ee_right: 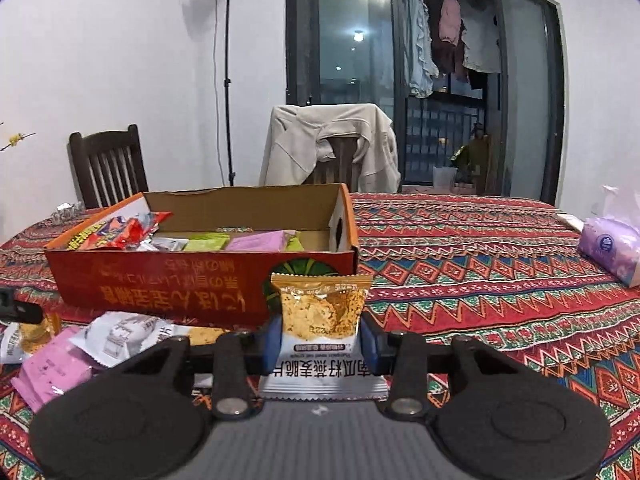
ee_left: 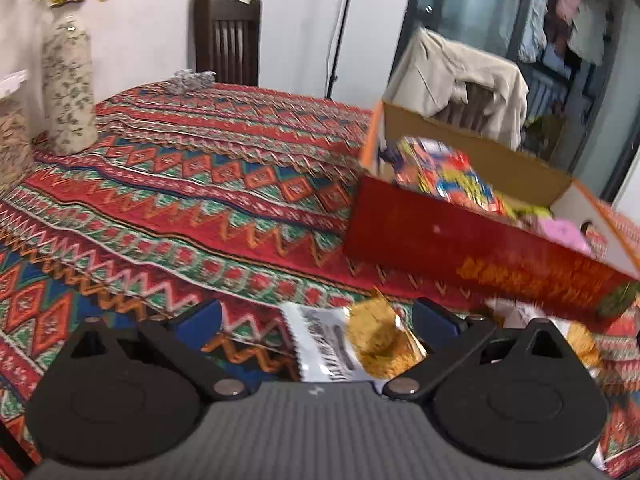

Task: Organize snacks
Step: 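Grasp a white cracker packet with the right gripper while the left gripper grasps another, then carry both cracker packets over the box and open both grippers to drop them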

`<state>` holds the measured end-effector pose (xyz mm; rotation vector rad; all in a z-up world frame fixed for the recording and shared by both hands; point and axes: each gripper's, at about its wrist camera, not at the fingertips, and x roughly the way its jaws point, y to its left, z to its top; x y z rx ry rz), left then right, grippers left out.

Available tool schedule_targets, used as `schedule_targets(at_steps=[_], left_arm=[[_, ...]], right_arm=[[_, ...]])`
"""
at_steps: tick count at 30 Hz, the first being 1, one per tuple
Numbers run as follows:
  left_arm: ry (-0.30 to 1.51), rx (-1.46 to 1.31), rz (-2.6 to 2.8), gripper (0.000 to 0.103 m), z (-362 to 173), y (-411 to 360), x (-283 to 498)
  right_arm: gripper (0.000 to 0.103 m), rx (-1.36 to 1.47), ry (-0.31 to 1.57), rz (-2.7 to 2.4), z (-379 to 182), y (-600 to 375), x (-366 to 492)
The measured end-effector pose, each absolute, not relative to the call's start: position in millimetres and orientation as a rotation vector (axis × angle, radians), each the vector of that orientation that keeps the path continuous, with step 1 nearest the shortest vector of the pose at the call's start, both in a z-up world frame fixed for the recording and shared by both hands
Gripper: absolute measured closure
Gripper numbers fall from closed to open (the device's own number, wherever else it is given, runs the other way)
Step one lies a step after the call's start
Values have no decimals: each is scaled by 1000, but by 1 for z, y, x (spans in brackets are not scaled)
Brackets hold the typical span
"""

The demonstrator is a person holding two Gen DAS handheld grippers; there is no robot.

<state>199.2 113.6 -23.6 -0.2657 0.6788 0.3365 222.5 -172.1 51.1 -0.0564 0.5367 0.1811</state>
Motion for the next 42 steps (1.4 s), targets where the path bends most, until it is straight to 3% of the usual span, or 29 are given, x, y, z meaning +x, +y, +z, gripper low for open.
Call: schedule_targets(at_steps=[6,11,15,20,25,35,42], left_arm=[[711,-119,337,2,-35,89,209],[691,-116,329,14,-34,88,205],[674,-108,305,31,-31,84,203],[664,-113,293,45,-29,85,202],[650,-119,264,48,-25,84,198],[568,-84,232,71,-12,74,185],[480,-48,209,76,0,67,173]], right_arm=[[64,-57,540,200,51,-169,223],[64,-52,540,207,50,-170,222],[64,-62,539,221,50,-169,220],[64,-62,540,224,51,-170,219],[64,-64,530,231,52,-170,217],[64,-66,528,241,53,-170,216],[63,-68,530,240,53,-169,216]])
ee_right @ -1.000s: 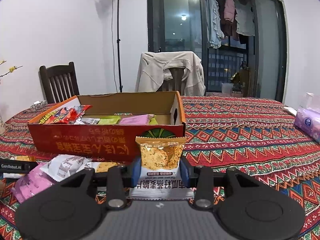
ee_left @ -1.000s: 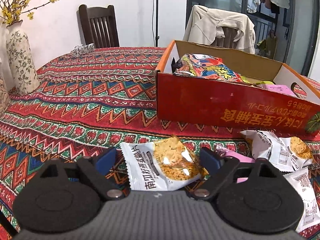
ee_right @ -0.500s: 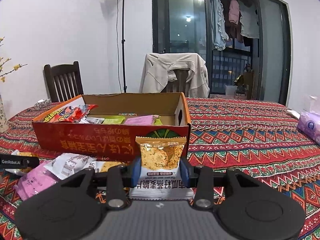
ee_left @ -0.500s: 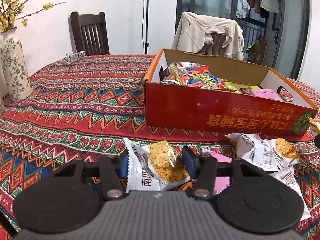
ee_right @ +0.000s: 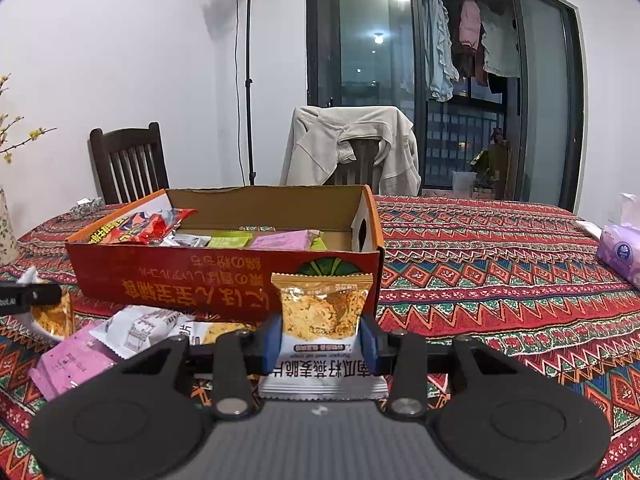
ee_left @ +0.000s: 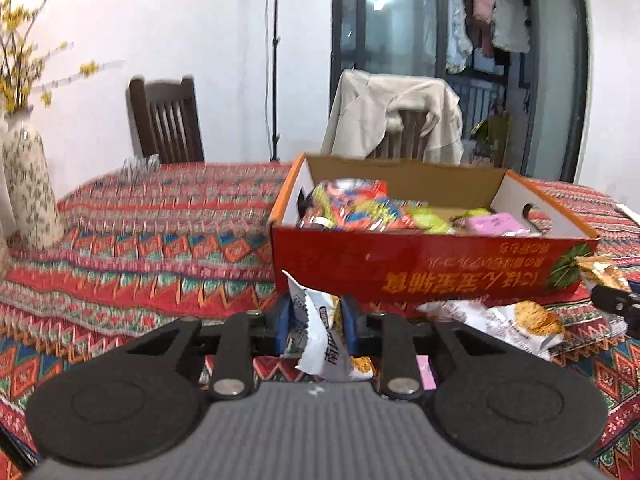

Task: Organize snacks
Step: 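Carry both cracker packets over the box and open both grippers to drop them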

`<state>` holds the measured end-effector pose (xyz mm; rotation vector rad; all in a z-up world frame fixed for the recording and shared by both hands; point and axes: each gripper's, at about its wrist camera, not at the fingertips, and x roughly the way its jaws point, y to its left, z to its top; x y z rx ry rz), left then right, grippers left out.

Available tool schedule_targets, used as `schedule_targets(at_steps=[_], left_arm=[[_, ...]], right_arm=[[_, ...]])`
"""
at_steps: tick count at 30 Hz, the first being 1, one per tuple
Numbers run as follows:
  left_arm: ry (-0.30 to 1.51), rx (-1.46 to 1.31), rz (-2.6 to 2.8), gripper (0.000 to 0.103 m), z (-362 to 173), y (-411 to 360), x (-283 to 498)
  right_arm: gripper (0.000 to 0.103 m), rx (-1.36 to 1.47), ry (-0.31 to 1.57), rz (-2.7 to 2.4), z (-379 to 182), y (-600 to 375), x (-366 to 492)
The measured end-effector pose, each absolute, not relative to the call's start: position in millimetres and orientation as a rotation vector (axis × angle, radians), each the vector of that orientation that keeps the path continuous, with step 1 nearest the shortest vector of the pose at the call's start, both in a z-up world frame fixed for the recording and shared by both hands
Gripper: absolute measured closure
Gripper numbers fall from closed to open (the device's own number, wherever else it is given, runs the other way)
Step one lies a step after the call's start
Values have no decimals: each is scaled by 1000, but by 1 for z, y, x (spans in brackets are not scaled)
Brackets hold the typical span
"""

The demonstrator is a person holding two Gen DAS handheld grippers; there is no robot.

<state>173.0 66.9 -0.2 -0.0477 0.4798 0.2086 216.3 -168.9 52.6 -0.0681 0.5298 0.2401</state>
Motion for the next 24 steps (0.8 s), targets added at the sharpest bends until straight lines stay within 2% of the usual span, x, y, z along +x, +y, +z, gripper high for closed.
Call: schedule_targets(at_steps=[6,13,17,24], left_arm=[[386,26,198,76,7,53,162],[302,-9,213,76,18,57,150],[280,-49,185,76,45,53,143],[216,44,139,76,107,18,168]], right_arm=[[63,-66,528,245,52,-169,216],[63,-47,485,259,59,-172,210],[63,-80,470,293,85,-168,202],[63,-139,360,319,147,-150,224]])
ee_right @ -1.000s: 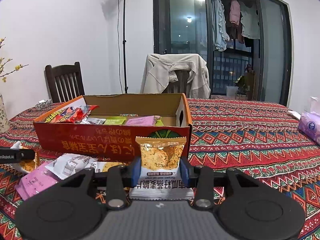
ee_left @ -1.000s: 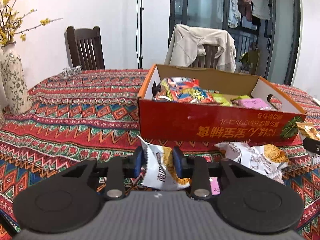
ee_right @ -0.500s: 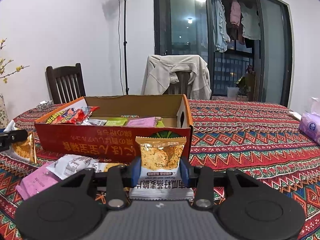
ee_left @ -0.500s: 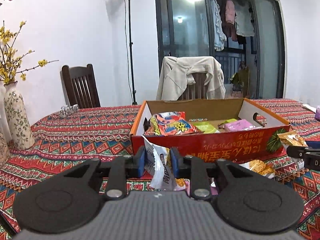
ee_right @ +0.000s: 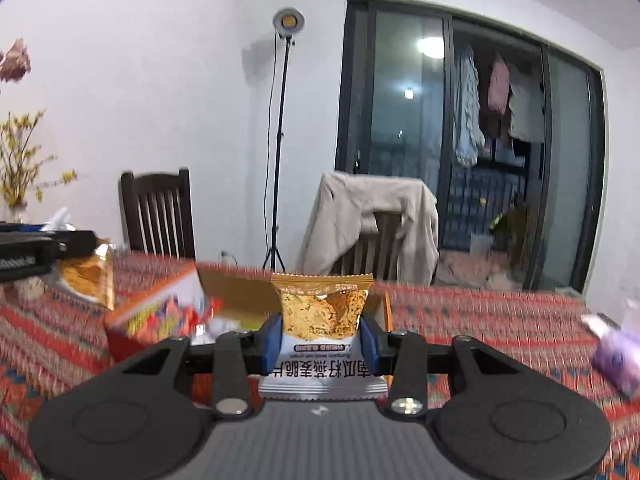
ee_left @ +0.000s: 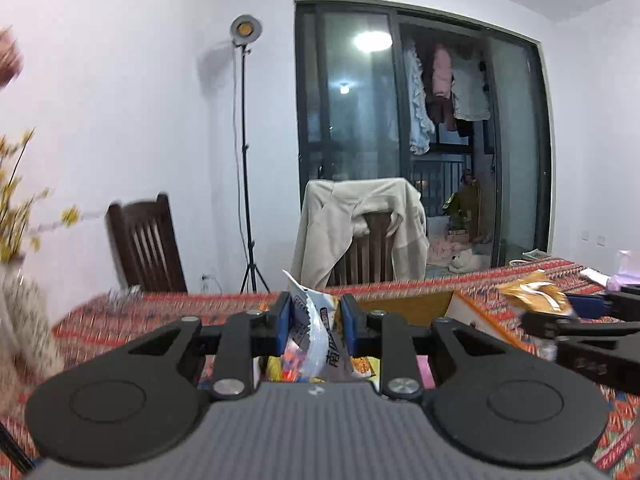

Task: Organize snacks
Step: 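Carry both cracker packets over the box and open both grippers to drop them, then grasp a white printed packet with the right gripper while the left gripper grasps a pink packet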

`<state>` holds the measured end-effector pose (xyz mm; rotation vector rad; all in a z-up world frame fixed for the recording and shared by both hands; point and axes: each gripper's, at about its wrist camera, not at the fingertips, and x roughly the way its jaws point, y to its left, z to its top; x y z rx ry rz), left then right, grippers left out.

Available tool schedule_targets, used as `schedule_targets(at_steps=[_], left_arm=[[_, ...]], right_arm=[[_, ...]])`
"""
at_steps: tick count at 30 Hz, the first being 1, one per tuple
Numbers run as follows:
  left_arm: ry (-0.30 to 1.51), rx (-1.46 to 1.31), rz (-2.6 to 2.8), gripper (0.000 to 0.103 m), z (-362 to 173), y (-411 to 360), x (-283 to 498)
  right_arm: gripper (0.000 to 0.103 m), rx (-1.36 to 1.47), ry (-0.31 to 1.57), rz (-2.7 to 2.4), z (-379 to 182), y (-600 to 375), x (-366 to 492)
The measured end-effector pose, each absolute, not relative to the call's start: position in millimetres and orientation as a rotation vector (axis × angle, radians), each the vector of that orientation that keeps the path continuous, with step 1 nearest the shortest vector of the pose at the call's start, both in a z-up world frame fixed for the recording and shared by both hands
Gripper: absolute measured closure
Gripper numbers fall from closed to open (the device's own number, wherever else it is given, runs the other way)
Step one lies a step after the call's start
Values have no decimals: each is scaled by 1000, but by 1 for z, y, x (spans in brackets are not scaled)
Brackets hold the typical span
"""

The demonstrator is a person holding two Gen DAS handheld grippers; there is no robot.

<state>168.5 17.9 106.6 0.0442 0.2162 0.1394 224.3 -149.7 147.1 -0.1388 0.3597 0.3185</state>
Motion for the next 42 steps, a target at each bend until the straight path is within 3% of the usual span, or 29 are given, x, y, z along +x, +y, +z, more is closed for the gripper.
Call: schedule_targets(at_steps=[7,12,16,18,19,20,21,22,24,36,42], left_arm=[[214,-8,156,76,107,1,248],[245,-150,207,76,63,23,291],[340,-84,202,76,41,24,312],[352,-96,190,71,38,26,314],[350,-95,189,67,37,26,314],[345,-94,189,48,37,27,312],[326,-94,197,24,38,27,310],[304,-90,213,16,38,26,306],[259,-75,241,0,41,25,297],[296,21,292,0,91,27,243],[356,-17,315,0,70,44,196]], right_arm=[[64,-51,375,301,138,-138,301],[64,68,408,282,97,-147,330],[63,-2,454,294,78,-141,339],[61,-12,487,324,72,-137,342],[53,-27,492,325,70,-135,342],[32,-43,500,318,68,-133,341],[19,-48,502,309,67,-132,339],[2,-46,498,300,67,-133,337],[0,-43,494,300,72,-133,333],[0,-83,495,310,120,-136,286],[0,-113,533,332,122,-123,243]])
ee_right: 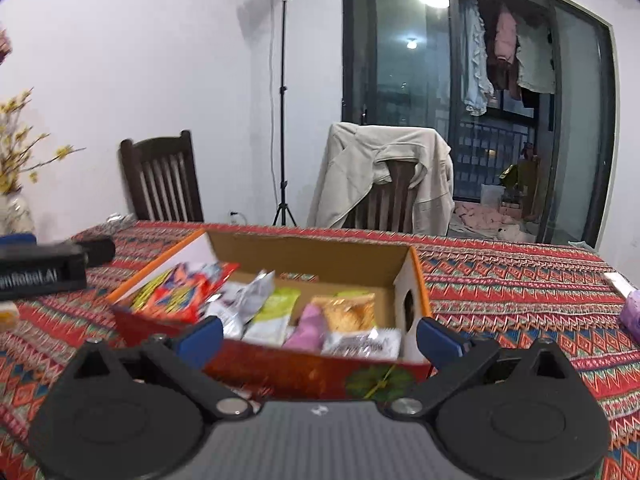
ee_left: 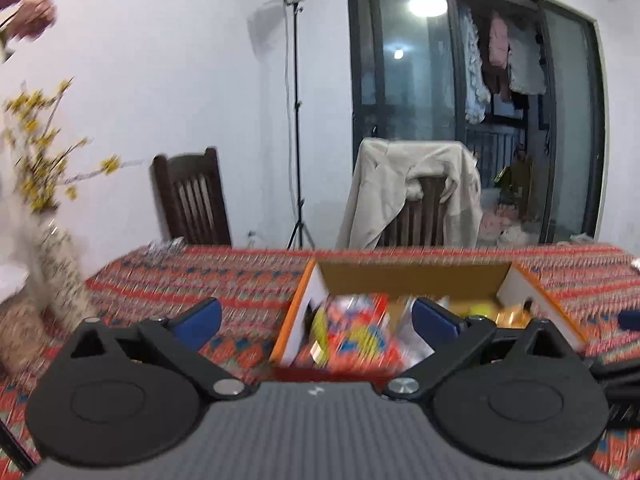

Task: Organize snacks
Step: 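Grasp a white printed packet with the right gripper while the left gripper grasps a pink packet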

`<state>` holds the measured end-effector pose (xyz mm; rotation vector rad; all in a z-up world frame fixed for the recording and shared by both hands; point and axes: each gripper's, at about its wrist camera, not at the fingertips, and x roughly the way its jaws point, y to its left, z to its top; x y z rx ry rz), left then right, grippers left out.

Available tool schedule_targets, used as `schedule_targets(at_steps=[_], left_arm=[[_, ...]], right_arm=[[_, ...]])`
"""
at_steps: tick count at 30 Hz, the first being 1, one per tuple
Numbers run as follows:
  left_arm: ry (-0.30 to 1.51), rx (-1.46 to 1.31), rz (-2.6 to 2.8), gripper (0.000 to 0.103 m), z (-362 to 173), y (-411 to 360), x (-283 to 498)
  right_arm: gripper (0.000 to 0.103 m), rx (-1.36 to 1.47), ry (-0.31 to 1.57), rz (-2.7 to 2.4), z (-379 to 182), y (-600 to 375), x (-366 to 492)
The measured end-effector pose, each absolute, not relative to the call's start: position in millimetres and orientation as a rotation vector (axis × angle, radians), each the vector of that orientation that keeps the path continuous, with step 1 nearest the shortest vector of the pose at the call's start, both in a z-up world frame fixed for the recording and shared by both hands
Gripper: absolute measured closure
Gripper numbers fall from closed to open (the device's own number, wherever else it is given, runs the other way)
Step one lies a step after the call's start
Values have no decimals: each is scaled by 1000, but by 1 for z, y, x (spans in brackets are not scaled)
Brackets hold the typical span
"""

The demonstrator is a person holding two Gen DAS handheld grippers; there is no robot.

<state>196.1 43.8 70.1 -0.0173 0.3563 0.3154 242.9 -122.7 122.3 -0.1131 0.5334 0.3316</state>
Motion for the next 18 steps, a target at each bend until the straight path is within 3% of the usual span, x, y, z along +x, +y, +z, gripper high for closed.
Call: schedule_targets(at_steps=[6,13,18], left_arm=[[455,-56,337,0,43,68,157],[447,-147,340,0,9,96,123],[456,-235,364,0,-13,112,126]], right_arm=[[0,-126,583,346,115,-108,212],[0,-113,684,346,81,-105,193],[14,-121,733,372,64,-82,193]])
